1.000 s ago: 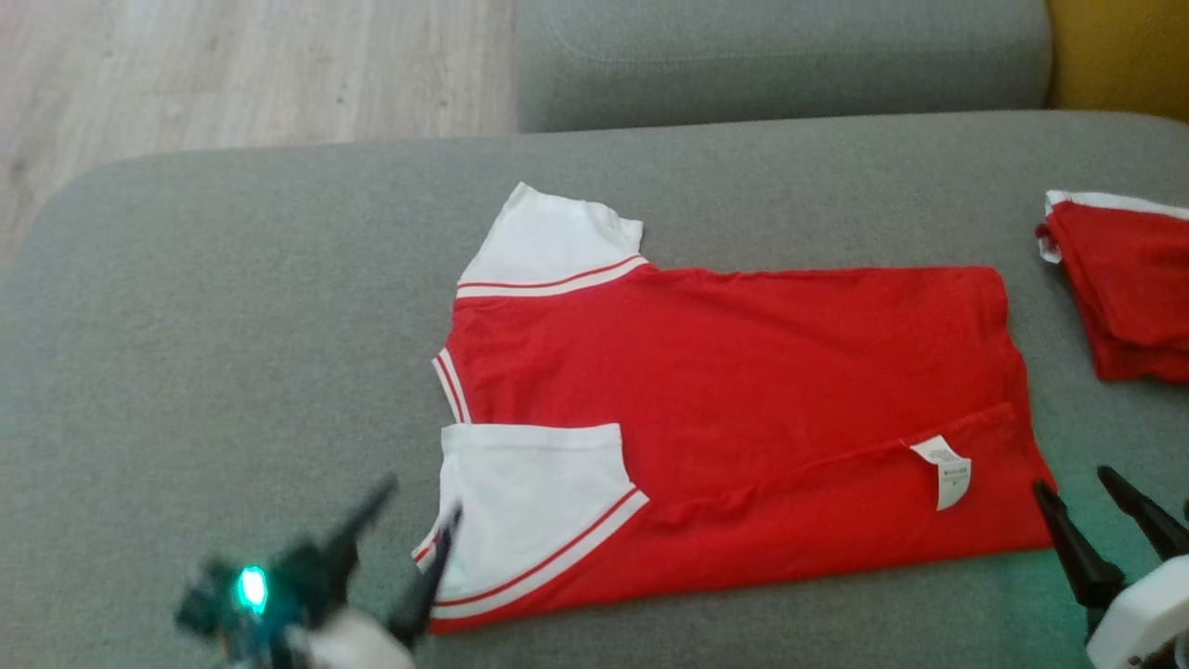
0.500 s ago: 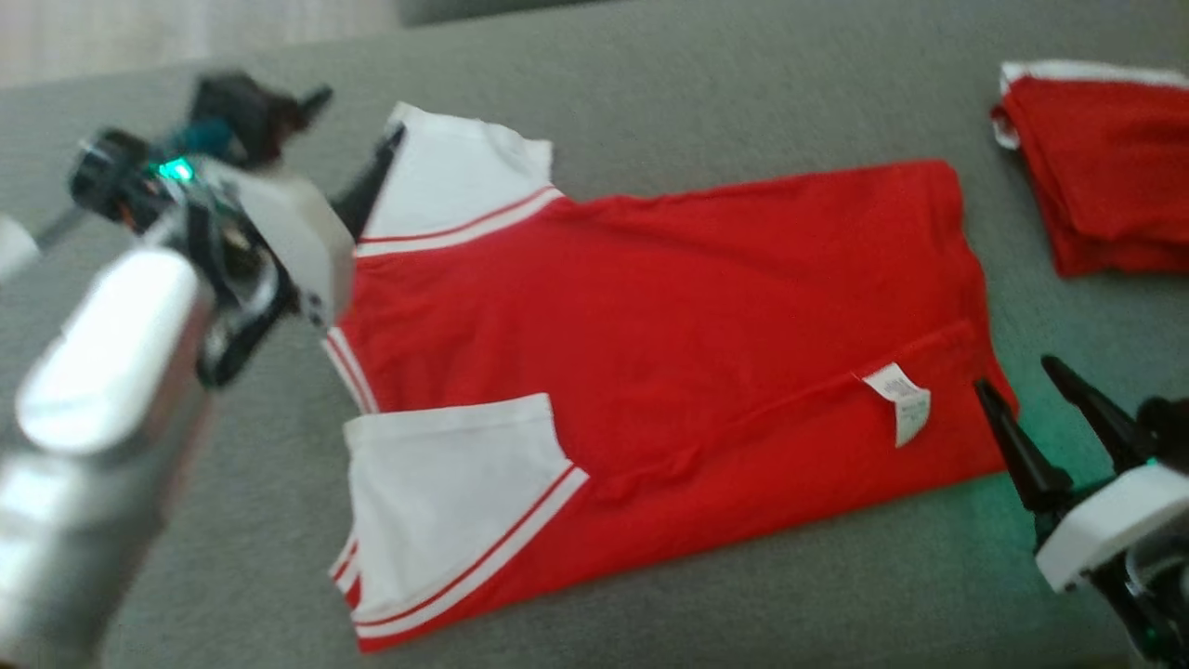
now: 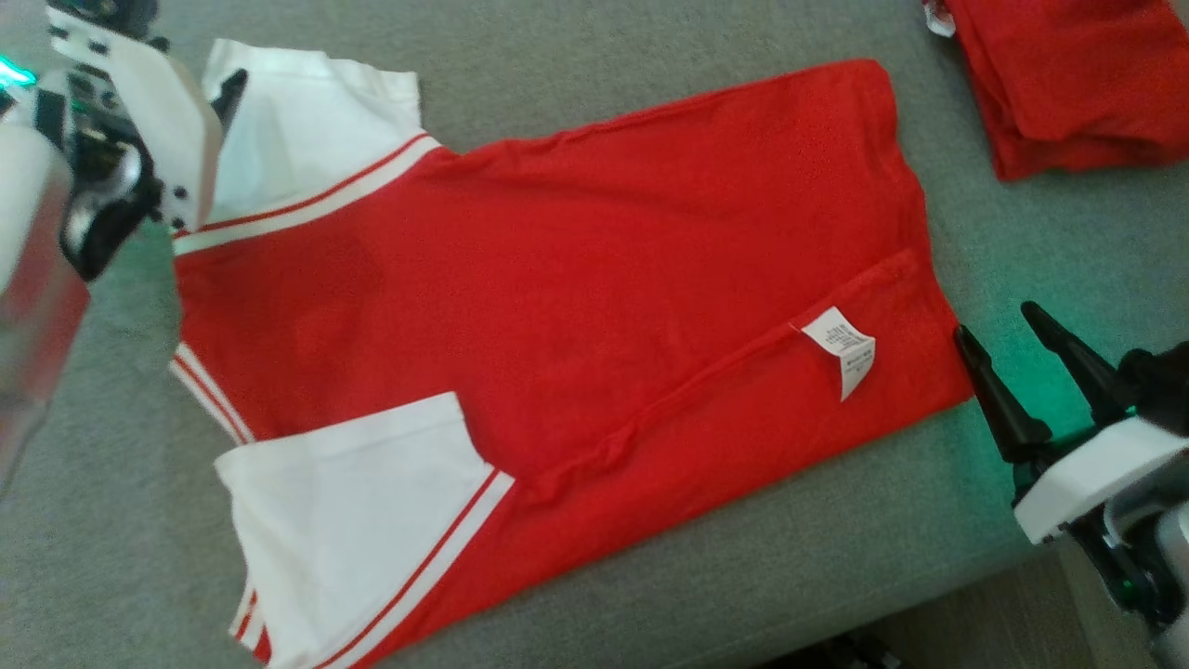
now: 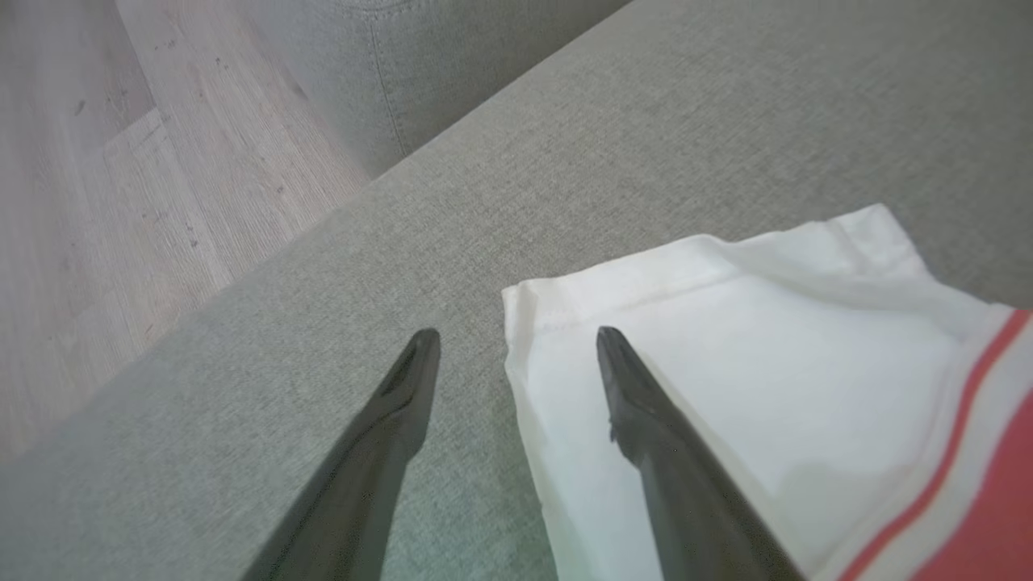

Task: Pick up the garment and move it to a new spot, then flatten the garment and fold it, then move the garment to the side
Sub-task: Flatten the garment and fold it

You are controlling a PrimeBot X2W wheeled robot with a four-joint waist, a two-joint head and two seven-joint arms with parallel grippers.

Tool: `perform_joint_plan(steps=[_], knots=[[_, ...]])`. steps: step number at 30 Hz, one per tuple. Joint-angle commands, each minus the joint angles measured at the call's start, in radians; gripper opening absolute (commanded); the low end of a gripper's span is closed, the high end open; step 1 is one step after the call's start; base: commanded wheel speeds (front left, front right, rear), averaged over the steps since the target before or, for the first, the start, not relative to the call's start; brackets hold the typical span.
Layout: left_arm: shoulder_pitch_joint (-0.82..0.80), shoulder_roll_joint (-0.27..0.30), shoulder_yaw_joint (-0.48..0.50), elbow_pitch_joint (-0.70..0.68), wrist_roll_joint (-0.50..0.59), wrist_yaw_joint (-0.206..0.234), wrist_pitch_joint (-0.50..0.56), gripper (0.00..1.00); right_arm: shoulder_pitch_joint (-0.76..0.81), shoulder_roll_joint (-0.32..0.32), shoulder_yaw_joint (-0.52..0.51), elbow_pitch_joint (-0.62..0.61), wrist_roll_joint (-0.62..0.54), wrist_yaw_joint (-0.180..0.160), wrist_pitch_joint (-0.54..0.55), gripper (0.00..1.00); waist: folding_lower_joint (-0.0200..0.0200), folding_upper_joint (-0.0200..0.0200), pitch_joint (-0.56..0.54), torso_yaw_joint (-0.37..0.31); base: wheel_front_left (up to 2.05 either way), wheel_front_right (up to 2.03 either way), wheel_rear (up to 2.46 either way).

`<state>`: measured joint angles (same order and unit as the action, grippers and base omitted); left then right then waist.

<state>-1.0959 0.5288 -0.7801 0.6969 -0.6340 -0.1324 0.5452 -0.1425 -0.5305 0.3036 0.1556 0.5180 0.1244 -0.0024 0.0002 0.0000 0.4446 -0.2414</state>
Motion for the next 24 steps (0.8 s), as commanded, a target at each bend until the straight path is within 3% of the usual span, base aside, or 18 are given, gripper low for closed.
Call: perform_joint_plan(steps=[1,11,12,13,14,15,24], knots=[[-0.061,0.051,0.029,-0.015,-0.009,0.002,0.011,1.0,-0.004,-0.024,0.011,-0.017,0.002,0.006,-0.015,1.0,-0.0002,0.0,0.023,-0.02,0.0,0.0,0.0],[-0.115,0.079,-0.013,0.049,-0.046,0.002,0.082,1.0,-0.05,-0.022,0.053,0.027,0.017,0.006,-0.044,1.0,-0.0002,0.0,0.049,-0.05,0.0,0.0,0.0],[-0.116,0.079,-0.017,0.046,-0.053,0.002,0.084,0.58,-0.053,-0.022,0.054,0.031,0.018,0.006,-0.047,1.0,-0.0002,0.0,0.051,-0.051,0.0,0.0,0.0],[-0.116,0.079,-0.02,0.042,-0.062,0.002,0.086,0.64,-0.056,-0.023,0.055,0.036,0.019,0.006,-0.049,1.0,-0.0002,0.0,0.052,-0.052,0.0,0.0,0.0],[-0.115,0.078,-0.025,0.036,-0.07,0.002,0.089,0.42,-0.058,-0.024,0.056,0.039,0.02,0.006,-0.052,1.0,-0.0002,0.0,0.053,-0.052,0.0,0.0,0.0],[-0.115,0.078,-0.03,0.028,-0.08,0.002,0.09,0.0,-0.06,-0.025,0.057,0.041,0.021,0.006,-0.053,1.0,-0.0002,0.0,0.053,-0.053,0.0,0.0,0.0],[-0.113,0.076,-0.086,-0.04,-0.091,0.002,-0.027,0.0,-0.102,-0.051,0.038,0.025,0.062,0.006,-0.034,1.0,-0.0002,0.0,0.015,-0.009,0.0,0.0,0.0]])
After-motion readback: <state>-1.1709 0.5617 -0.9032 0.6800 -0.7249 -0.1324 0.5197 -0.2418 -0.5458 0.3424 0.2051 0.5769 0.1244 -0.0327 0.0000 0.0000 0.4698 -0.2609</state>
